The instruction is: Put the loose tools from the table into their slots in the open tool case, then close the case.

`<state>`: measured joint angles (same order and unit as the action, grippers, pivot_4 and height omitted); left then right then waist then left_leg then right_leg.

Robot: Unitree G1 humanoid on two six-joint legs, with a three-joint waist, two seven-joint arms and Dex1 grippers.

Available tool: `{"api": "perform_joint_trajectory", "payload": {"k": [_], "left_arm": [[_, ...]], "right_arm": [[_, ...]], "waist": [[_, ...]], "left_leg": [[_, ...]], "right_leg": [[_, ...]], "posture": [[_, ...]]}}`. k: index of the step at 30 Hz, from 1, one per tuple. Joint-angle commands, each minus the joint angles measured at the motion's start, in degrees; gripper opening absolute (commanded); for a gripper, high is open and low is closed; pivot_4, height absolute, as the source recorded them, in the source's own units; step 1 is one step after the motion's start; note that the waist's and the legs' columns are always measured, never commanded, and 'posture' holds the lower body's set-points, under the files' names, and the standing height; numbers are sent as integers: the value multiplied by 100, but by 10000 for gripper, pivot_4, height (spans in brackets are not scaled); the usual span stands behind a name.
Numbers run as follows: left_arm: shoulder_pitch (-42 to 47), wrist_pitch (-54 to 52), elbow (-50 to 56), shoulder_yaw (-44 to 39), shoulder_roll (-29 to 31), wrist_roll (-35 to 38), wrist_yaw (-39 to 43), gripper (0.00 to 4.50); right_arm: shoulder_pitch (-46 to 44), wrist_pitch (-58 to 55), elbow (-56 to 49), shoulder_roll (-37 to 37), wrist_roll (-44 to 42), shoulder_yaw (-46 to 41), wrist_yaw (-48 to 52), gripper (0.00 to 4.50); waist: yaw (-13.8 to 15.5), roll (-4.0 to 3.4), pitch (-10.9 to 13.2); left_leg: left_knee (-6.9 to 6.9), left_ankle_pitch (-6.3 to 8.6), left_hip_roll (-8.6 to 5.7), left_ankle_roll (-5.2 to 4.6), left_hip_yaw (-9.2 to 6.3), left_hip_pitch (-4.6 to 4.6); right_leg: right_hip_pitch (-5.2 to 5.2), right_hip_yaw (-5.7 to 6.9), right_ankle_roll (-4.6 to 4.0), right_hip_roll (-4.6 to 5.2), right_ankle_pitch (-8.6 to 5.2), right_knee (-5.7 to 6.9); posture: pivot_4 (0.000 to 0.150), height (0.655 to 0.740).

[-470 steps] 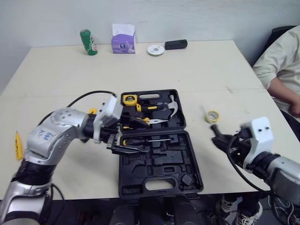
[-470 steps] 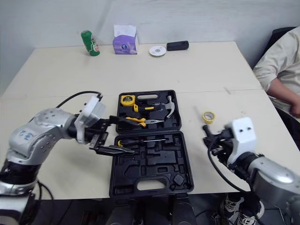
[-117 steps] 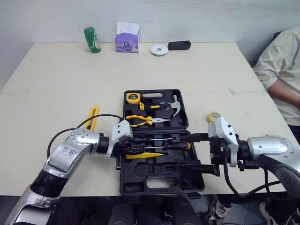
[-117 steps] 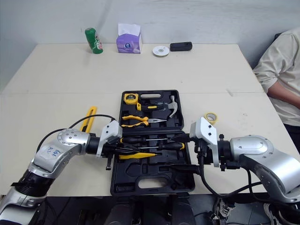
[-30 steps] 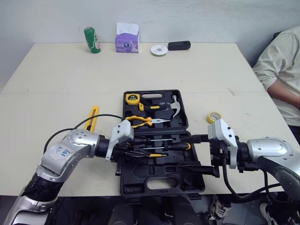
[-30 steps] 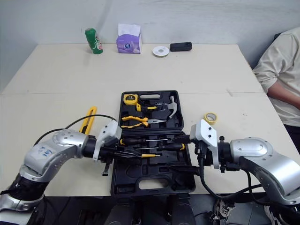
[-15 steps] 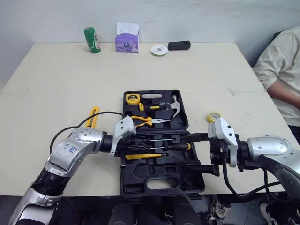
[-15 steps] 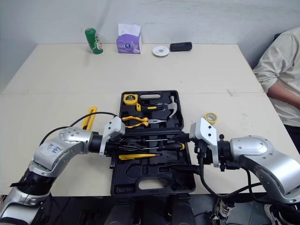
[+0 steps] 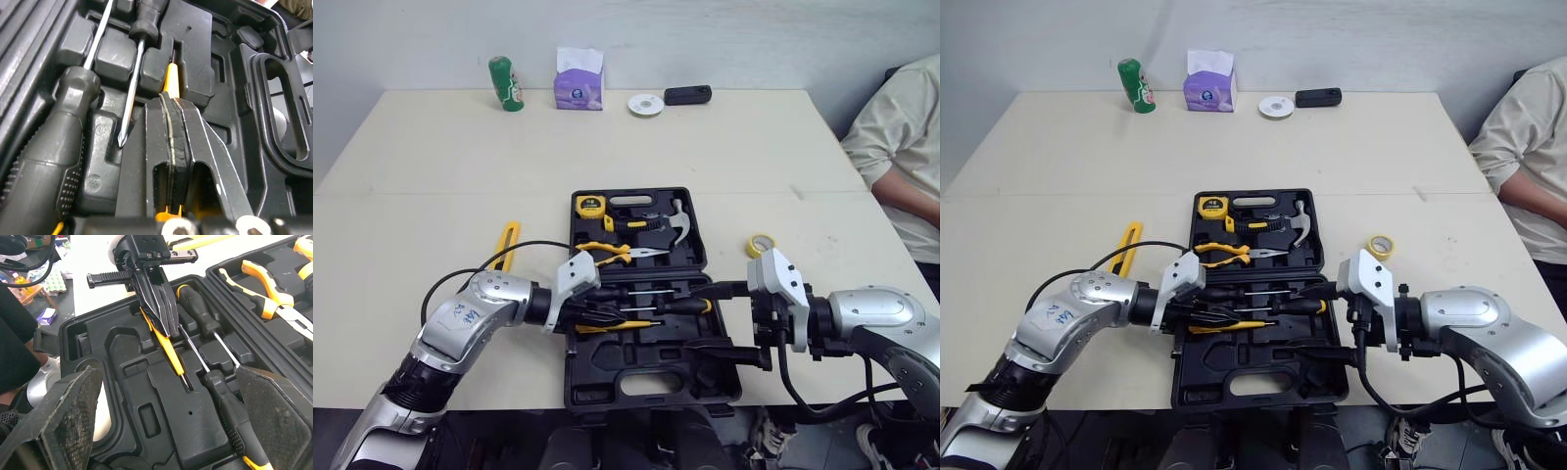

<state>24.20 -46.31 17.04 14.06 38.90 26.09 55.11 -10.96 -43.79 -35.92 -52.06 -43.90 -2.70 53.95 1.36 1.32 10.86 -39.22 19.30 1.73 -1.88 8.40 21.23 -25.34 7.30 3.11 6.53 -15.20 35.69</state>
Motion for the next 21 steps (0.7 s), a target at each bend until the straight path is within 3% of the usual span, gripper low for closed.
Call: {"api": "perform_joint_trajectory", "payload": {"k": [1, 11, 21], "left_arm": [[-87, -90, 163, -28, 100, 62, 66, 360], [-284, -478, 146, 303, 309, -152, -91, 360], [-513, -226, 295, 420, 486, -364, -208, 360]], "right_arm": [[-29, 81, -182, -45, 16, -57, 8, 45000], [-25, 70, -195, -55, 8, -64, 10, 45000], [-17, 74, -190, -73, 6, -76, 29, 45000]], "waist": [[-2, 0, 0], [-6, 0, -1], [-21, -2, -8]], "left_leg": [[0, 0, 0, 0, 0, 0], [0, 0, 0, 0, 0, -2], [0, 0, 2, 1, 1, -10]], "right_leg": [[0, 0, 0, 0, 0, 0], [0, -1, 0, 0, 0, 1], [3, -5, -2, 0, -1, 3]], "posture": [[1500, 7278], [1500, 7278], [1500, 7278]]}}
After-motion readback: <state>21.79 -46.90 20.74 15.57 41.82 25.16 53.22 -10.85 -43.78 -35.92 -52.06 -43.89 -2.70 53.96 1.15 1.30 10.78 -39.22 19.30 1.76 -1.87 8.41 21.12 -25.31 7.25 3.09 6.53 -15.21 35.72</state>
